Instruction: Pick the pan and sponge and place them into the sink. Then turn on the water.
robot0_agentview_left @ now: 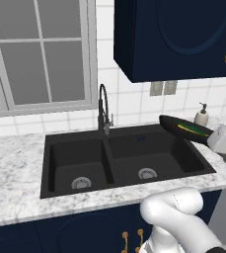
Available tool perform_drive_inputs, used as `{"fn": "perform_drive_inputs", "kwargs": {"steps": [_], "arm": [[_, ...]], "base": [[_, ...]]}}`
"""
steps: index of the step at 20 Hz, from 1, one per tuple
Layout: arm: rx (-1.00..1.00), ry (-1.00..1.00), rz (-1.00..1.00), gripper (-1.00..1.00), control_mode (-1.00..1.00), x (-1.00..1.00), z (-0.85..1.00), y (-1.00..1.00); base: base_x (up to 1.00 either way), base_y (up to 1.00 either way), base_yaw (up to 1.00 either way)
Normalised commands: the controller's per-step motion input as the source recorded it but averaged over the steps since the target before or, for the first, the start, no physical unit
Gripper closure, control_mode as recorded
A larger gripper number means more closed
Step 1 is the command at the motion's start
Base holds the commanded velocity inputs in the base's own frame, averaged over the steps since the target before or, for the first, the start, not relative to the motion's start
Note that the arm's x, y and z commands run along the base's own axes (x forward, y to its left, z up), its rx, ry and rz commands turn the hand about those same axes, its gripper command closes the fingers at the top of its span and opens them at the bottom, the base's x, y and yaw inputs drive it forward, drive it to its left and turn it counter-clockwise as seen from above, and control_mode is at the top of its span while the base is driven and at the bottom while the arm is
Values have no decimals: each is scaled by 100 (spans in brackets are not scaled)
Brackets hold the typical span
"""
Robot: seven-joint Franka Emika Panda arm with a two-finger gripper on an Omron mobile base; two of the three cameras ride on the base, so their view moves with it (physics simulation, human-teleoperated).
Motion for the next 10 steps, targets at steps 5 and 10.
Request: {"fn": "perform_drive_inputs", "kwargs": {"steps": [5, 10], "arm": [[0, 2, 18, 100, -100, 44, -12, -72], [0, -1, 33, 100, -100, 61, -30, -16]], "base": [[0, 0, 0], [0, 0, 0]]}}
